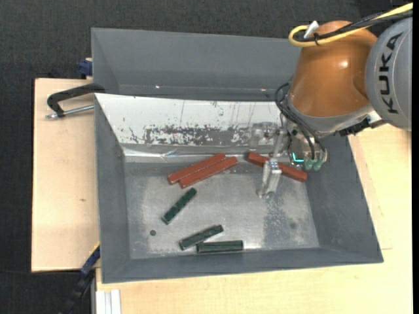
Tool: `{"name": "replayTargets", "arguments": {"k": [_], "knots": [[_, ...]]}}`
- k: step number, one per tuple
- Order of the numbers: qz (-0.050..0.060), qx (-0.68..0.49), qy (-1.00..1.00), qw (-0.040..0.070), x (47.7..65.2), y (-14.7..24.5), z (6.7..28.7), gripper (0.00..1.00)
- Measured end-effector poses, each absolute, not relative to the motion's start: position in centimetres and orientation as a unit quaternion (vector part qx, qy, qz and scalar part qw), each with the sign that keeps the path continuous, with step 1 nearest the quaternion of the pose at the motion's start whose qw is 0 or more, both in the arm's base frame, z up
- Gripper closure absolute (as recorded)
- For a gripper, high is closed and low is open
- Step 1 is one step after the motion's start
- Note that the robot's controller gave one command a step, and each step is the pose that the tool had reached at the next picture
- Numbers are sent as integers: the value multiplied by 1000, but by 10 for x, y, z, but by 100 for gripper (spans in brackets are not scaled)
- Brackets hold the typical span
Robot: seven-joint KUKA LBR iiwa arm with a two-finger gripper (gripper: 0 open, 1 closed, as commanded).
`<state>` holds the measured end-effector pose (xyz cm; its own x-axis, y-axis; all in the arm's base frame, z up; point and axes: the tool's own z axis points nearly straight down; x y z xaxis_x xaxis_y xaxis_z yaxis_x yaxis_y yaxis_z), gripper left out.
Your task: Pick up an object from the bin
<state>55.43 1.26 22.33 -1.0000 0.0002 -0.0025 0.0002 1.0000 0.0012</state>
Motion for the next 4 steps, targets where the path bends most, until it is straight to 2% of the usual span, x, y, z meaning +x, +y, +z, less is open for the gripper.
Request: {"name": "replayTargets", "arguments": {"k": [1,2,3,4], "knots": [[1,13,1000,5,575,38,175,0],[1,-13,1000,2,569,70,105,0],[0,-38,999,1,585,110,82,0],[1,86,996,1,566,115,81,100]]}}
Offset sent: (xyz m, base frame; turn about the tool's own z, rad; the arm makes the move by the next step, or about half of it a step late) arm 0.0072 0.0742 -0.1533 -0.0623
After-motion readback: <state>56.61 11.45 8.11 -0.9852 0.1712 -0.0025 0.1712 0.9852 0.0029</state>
